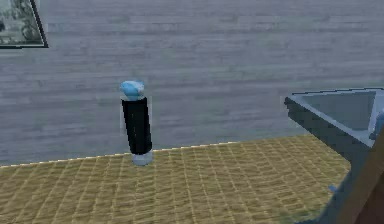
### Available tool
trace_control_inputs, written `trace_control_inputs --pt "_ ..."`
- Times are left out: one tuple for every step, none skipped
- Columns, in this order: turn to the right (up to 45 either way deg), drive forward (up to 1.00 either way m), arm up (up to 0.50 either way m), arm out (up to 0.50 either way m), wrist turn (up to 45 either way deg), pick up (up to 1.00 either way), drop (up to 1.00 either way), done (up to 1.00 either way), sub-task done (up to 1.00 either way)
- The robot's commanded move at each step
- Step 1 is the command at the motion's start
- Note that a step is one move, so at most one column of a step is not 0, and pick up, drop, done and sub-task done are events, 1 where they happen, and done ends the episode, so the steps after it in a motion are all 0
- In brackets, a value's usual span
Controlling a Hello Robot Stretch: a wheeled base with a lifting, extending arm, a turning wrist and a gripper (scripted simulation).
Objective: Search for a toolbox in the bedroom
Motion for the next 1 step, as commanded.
trace_control_inputs --pt "0.0 0.45 0.00 0.00 0.0 0.00 0.00 0.00 0.00"
